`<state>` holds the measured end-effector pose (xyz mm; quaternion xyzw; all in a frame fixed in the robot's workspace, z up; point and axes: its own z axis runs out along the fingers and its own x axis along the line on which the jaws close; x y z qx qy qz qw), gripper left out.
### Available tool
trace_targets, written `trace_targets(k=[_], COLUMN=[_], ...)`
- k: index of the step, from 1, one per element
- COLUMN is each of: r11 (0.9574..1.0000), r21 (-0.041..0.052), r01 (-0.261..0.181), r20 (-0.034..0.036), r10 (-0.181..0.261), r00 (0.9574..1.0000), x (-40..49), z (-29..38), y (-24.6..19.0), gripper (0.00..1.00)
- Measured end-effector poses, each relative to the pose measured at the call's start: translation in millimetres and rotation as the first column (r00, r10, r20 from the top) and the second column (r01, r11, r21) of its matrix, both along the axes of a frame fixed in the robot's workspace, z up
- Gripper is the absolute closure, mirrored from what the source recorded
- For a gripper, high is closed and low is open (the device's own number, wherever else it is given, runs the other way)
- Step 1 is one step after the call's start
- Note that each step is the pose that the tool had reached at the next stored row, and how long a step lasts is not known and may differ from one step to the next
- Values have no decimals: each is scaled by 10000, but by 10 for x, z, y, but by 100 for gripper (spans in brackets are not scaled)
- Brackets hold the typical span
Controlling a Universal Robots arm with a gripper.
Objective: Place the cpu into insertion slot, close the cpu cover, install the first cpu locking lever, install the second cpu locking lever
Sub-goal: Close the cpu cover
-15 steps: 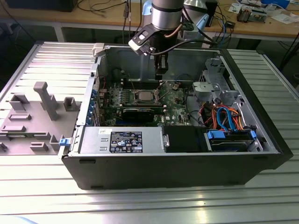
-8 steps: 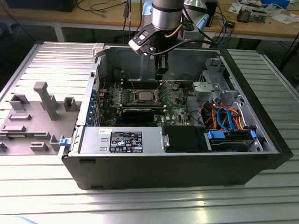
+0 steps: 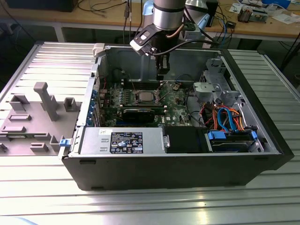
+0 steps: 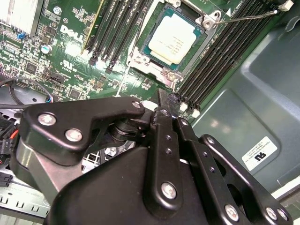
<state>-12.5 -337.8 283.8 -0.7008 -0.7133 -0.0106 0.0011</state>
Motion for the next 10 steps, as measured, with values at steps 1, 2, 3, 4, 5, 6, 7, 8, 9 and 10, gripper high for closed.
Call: trace_targets(k=[1, 2, 3, 4, 5, 6, 7, 8, 9, 10], r11=[10000, 10000, 10000, 10000, 10000, 10000, 10000, 10000, 10000, 10000], r21=[0, 0, 0, -1, 0, -1, 0, 0, -1, 0], r01=[0, 0, 0, 0, 0, 0, 0, 0, -1, -1], r20=[0, 0, 0, 0, 0, 0, 0, 0, 0, 0], r10=[0, 0, 0, 0, 0, 0, 0, 0, 1, 1], r00=[10000, 10000, 10000, 10000, 10000, 10000, 10000, 10000, 10000, 10000], x=[0, 0, 0, 0, 0, 0, 1, 1, 10, 21], z=[0, 0, 0, 0, 0, 0, 0, 0, 0, 0], y=[0, 0, 0, 0, 0, 0, 0, 0, 0, 0], gripper=[89, 89, 89, 89, 89, 89, 89, 89, 89, 89])
